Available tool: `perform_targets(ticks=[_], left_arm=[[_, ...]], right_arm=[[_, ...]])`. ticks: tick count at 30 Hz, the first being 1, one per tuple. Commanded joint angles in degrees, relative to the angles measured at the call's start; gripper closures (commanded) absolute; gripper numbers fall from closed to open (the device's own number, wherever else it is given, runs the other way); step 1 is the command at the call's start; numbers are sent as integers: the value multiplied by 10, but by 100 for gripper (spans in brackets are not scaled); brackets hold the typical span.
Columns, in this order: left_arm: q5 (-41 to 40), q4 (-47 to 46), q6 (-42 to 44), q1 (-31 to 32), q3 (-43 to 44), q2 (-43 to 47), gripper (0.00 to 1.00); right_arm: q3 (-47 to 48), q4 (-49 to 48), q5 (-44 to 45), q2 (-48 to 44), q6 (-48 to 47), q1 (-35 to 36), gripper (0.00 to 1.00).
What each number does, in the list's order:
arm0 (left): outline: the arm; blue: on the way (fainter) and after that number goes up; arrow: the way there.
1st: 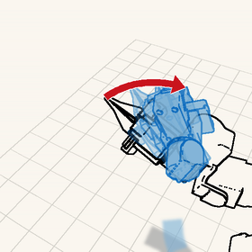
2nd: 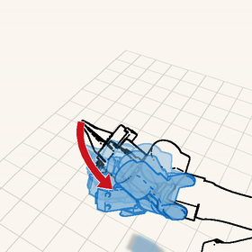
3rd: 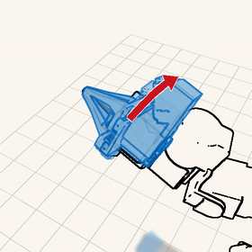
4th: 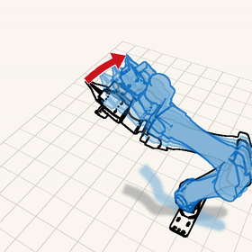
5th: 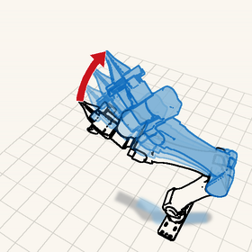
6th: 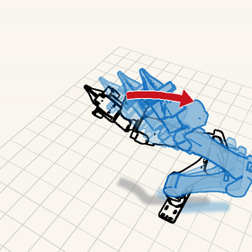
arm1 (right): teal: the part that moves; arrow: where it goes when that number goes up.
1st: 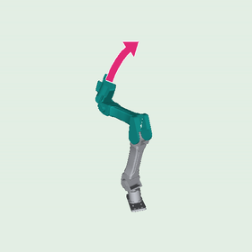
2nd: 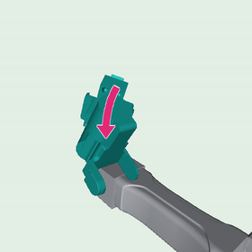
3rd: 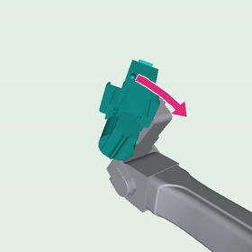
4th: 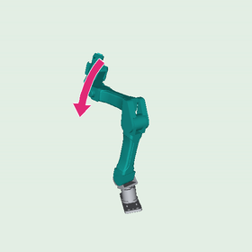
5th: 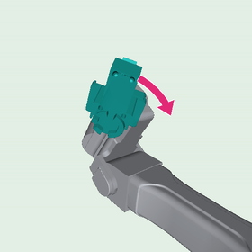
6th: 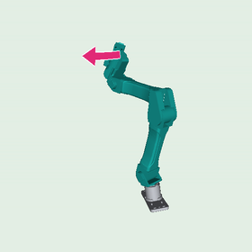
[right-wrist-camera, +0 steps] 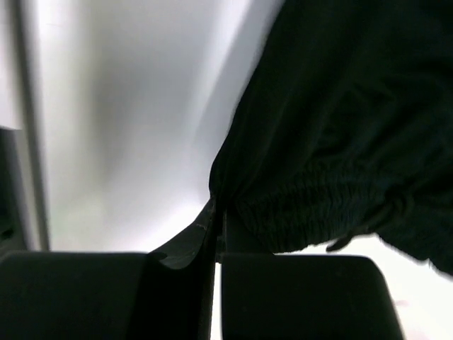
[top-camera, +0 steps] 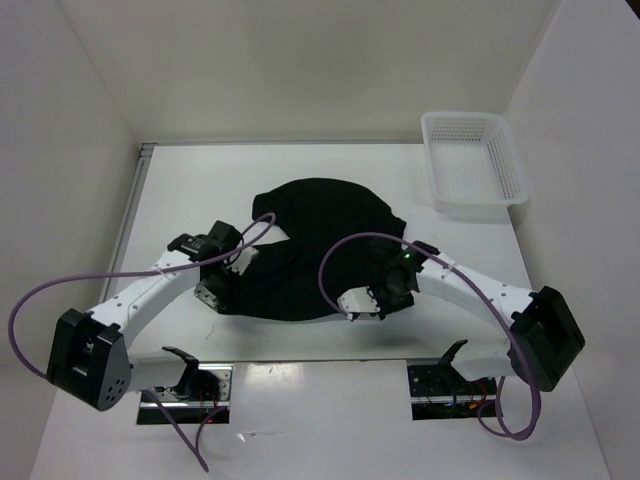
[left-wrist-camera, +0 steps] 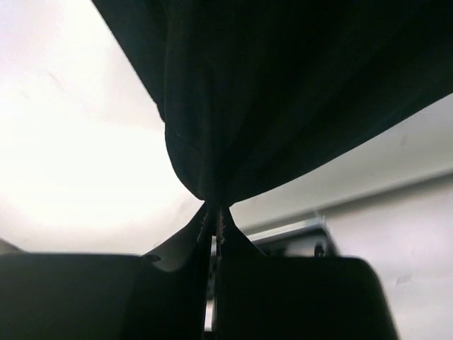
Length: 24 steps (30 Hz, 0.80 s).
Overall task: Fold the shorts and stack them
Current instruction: Flatten the shorts out
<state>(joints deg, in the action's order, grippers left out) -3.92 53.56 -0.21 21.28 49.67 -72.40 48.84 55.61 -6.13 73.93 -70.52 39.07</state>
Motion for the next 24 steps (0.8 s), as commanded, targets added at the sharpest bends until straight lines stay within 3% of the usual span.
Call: perform_targets(ticks=[1, 5, 7, 8, 10, 12, 16, 20, 24], left_arm=[[4, 96, 2, 26, -26, 0, 93], [4, 104, 2, 26, -20, -20, 65], [4, 111, 2, 26, -13, -27, 41], [4, 106, 2, 26, -13, -27, 39], [-1, 64, 2, 26, 4, -27, 37], [-1, 10, 2, 15, 26, -34, 37], [-1, -124, 2, -23, 78, -52, 37], [-1, -274, 2, -54, 83, -80, 36], [-7, -333, 2, -59, 89, -158, 37]], right_arm=[[20, 67, -24, 19, -25, 44, 100], [52, 145, -34, 42, -21, 100, 100], [57, 145, -21, 50, 11, 124, 82], [57, 140, -16, 57, 29, 130, 71], [57, 122, -1, 57, 53, 130, 61], [57, 101, 4, 41, 78, 130, 58], [106, 49, -24, -5, 110, 67, 43], [112, -66, -66, -53, 180, 17, 43], [67, -104, -66, -45, 181, 12, 44]])
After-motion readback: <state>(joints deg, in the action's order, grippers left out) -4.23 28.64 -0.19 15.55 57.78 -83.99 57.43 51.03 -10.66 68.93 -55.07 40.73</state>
